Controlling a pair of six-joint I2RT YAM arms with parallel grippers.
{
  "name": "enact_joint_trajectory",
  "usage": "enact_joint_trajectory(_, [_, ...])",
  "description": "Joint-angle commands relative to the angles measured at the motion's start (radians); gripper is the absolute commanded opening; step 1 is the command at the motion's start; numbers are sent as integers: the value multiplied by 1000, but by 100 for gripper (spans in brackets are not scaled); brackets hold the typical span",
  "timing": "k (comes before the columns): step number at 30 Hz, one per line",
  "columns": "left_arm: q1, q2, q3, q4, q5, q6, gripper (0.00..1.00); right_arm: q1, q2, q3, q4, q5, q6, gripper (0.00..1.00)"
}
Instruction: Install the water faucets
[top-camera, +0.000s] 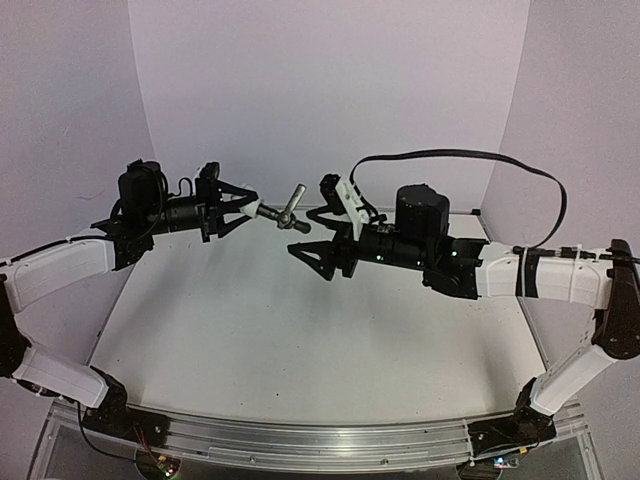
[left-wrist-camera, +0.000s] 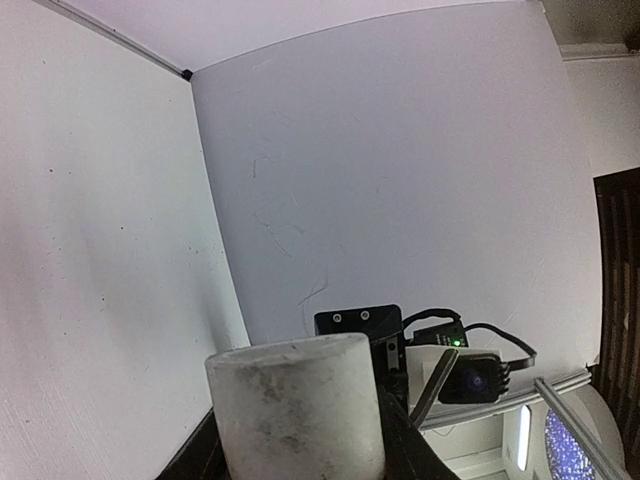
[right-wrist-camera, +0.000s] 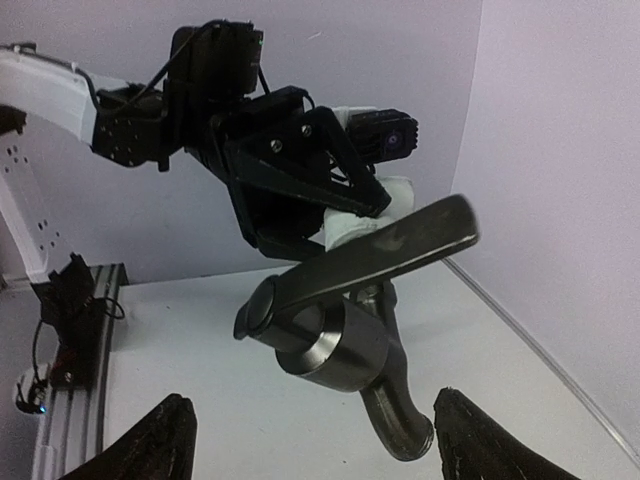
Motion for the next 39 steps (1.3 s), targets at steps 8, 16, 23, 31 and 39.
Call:
enact_joint_trajectory(8, [0,-2,44,73,23,-67,0,50,68,108,15,121,-147,78])
enact_joint_trajectory(16, [-1,11,61,73,40,-7,0,51,134,138,102,118,-16,59])
enact_joint_trajectory(23, [-2,-40,51,82,19,205,0,28,160,148,156,72,266,20])
enact_joint_trajectory(31, [-42,-106,-26,330,154,520,0,-166,231,269,178,-367,975,0])
enact_joint_trajectory(39, [-80,-101,4,364,293,748,0,-200,340,315,325,-604,1305,0])
